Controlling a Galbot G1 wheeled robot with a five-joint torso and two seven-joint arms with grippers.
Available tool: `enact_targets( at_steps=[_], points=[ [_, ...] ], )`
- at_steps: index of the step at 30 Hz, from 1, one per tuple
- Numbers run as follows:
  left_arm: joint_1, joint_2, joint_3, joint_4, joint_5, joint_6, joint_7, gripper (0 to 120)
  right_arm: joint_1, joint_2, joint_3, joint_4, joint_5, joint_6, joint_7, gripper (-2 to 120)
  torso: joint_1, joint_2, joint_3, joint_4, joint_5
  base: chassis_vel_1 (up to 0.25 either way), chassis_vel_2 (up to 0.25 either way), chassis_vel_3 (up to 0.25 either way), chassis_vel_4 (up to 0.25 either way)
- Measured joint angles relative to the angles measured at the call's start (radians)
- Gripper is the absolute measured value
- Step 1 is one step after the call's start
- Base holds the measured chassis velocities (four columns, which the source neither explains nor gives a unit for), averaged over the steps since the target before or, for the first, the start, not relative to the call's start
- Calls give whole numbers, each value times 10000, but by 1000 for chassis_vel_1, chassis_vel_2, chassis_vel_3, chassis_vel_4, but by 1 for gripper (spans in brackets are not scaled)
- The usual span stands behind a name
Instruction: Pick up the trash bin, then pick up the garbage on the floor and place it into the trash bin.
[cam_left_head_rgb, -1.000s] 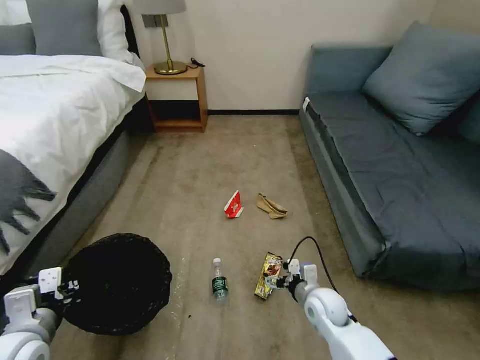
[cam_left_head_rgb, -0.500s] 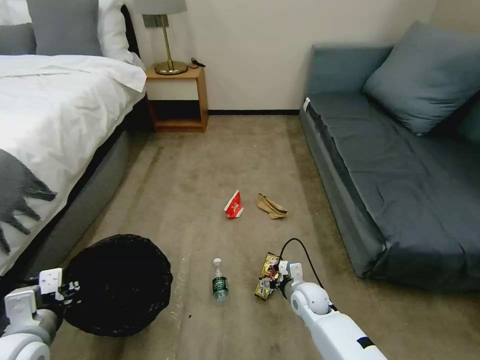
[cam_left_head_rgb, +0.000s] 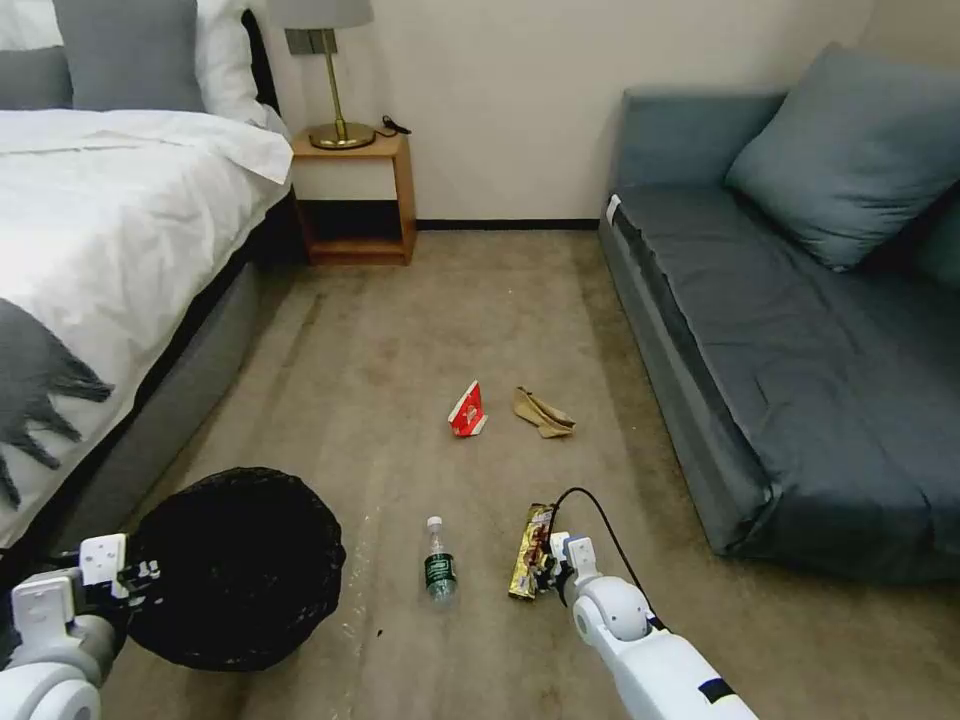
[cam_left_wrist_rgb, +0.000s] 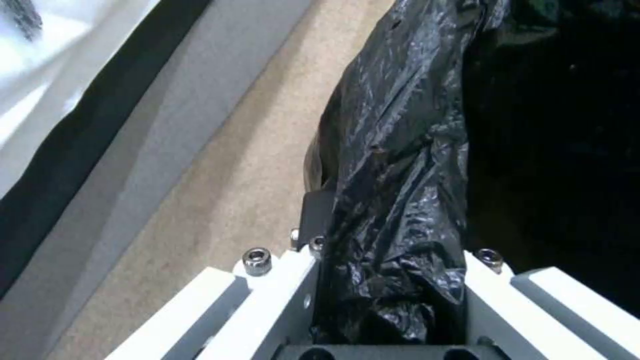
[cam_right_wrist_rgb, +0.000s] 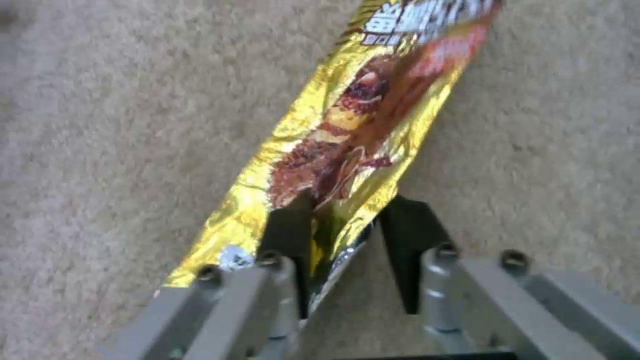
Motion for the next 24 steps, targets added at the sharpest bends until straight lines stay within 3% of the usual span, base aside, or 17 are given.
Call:
enact_targets(
  at_steps=[5,12,16,20,24],
  points=[
    [-8,-18,22,2,-24,-3,12,3,-86,-71,3,149,-30,256,-54,4,0,0,0,0,0,0,0,0,0],
    [-37,-34,50,21,-152,-3,20,3,-317,-248,139,778,54,621,-176,0,0,0,0,0,0,0,0,0,0],
    [-41,-32,54,13,-268,28,16,3,-679,-524,204,2041,780,829,-168,0,0,0,0,0,0,0,0,0,0],
    [-9,-70,59,-29,-301,52,15,3,-1292,-1037,-331,4774,2154,1908,-258,0,0,0,-1,-2,-1,0,0,0,0],
    [16,-117,84,-30,-299,59,15,3,-1201,-1150,-1281,6038,2259,2529,-504,0,0,0,-1,0,-1,0,0,0,0]
  ],
)
